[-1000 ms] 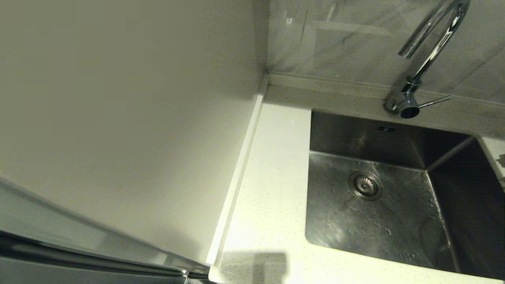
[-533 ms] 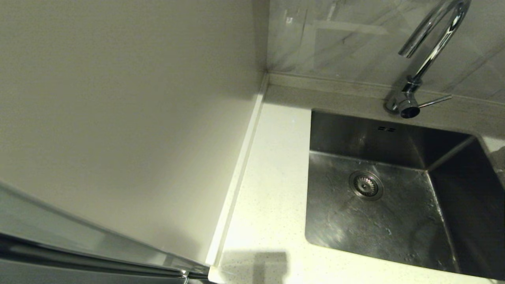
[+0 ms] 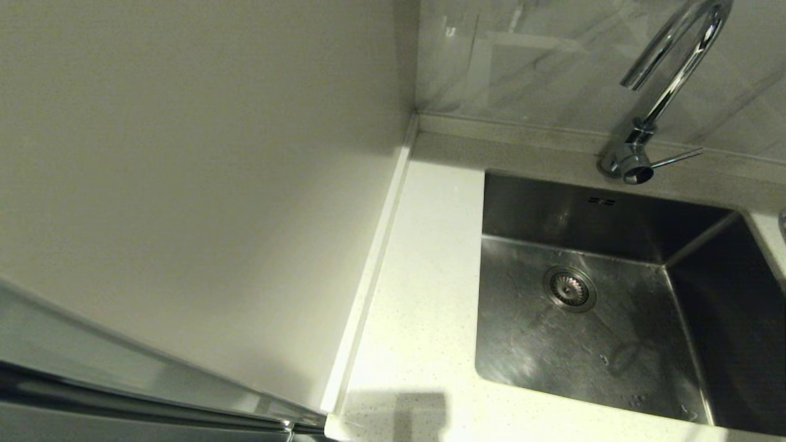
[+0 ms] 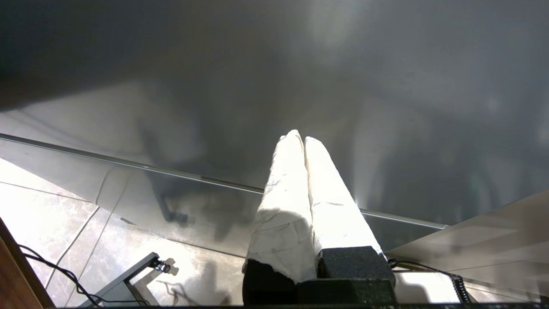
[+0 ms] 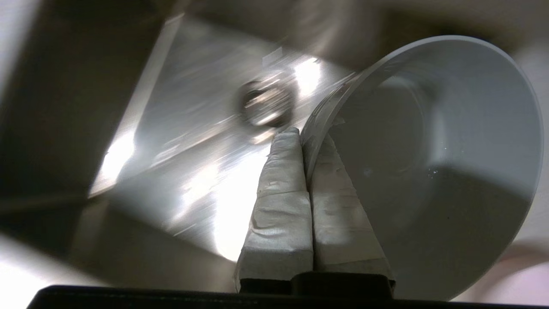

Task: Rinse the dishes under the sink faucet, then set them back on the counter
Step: Put a bowl into the sink

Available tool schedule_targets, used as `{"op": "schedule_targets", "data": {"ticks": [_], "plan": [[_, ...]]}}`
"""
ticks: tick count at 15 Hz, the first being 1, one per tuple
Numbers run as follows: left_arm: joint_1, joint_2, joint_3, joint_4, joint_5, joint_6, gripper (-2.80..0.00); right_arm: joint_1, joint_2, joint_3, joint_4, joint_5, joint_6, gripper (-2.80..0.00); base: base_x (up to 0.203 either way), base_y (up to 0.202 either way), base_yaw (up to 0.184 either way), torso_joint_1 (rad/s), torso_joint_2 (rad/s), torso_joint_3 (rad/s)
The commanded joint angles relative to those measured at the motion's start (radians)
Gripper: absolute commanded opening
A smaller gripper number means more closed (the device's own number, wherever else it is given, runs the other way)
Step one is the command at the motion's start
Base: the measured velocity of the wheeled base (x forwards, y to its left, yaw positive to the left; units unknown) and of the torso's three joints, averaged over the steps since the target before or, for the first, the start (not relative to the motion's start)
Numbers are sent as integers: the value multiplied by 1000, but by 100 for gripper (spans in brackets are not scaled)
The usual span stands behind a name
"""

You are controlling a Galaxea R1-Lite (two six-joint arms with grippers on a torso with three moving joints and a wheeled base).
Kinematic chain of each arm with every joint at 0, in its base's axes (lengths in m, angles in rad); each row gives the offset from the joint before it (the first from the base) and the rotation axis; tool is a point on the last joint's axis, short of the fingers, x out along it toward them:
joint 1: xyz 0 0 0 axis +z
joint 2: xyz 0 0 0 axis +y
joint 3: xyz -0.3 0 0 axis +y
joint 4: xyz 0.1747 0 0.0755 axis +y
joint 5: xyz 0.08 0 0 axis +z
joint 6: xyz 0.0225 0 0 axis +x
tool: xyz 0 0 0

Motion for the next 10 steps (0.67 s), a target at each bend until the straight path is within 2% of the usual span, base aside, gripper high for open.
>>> {"op": "schedule_targets", "data": {"ticks": [1,3,4,5,7,10], "plan": [[0,-3,0,0,0,-1,-280,138,-152,-3,341,-23,54,-280,0,0,0,0,0,0],[0,-3,0,0,0,0,-280,280,-165,-19,436,-122,240,-280,0,0,0,0,0,0],[1,-3,0,0,0,1,-280,355,-141,-22,453,-228,335,-280,0,0,0,0,0,0],[0,-3,0,0,0,-1,-280,397,-88,-19,456,-320,391,-280,0,0,0,0,0,0],[1,-3,0,0,2,-1,-280,460,24,5,392,-490,460,-280,0,0,0,0,0,0],[1,-4,0,0,0,-1,-280,503,135,52,247,-816,491,-280,0,0,0,0,0,0]]}}
